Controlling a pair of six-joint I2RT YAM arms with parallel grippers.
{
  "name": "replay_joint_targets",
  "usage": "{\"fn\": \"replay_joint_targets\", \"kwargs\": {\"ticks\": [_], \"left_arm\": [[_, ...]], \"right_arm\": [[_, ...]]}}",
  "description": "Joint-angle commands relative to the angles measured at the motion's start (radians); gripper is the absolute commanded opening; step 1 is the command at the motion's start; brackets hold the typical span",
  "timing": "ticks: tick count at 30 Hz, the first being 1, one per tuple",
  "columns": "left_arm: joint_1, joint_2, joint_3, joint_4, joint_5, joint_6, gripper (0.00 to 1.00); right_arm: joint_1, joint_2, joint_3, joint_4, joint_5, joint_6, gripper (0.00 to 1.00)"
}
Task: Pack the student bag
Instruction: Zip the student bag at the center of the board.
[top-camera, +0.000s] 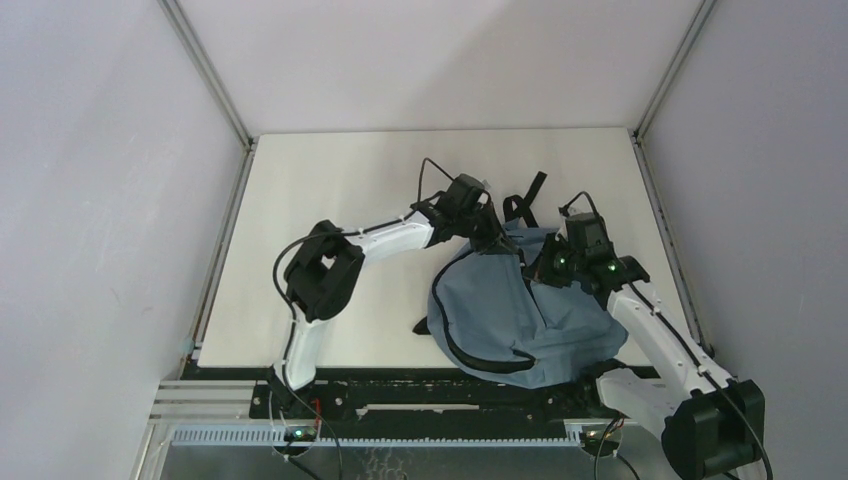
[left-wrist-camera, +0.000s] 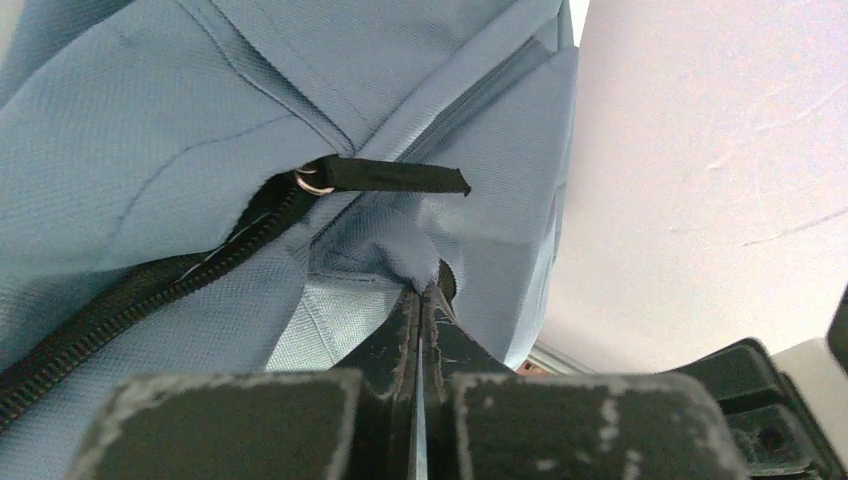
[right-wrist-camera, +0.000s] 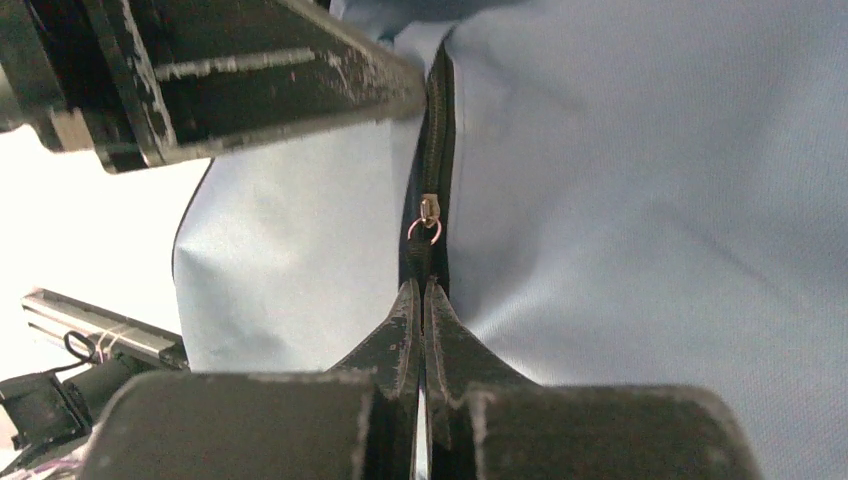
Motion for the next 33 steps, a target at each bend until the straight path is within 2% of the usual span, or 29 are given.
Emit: {"fn": "replay_joint_targets", "kwargs": {"ticks": [1, 6, 12, 20, 28, 33], "left_arm": [[0.052, -0.057, -0.02, 0.109, -0.055, -0.04, 0.0], [0.071, -0.041, -0.002, 0.111, -0.036, -0.042, 0.0], [0.097, -0.024, 0.036, 0.102, -0.036, -0.03, 0.0], [0.145, 0.008, 0.145, -0.029, -0.045, 0.075, 0.0], [0.187, -0.014, 0.116, -0.043, -0.049, 0.094, 0.0], [0.217, -0.053, 0.067, -0.025, -0.047, 0.104, 0.0]], "right_arm": [[0.005, -0.067, -0.018, -0.06, -0.026, -0.028, 0.0], [0.021, -0.126, -0.026, -0.084, -0.06, -0.002, 0.0], [0.058, -0.162, -0.065, -0.13, -0.028, 0.054, 0.0], [0.177, -0.239, -0.142, -0.158, 0.008, 0.165, 0.0], [0.292, -0.268, -0.188, -0.206, 0.093, 0.274, 0.0], [0.32, -0.278, -0.21, -0.217, 0.14, 0.302, 0.0]]}}
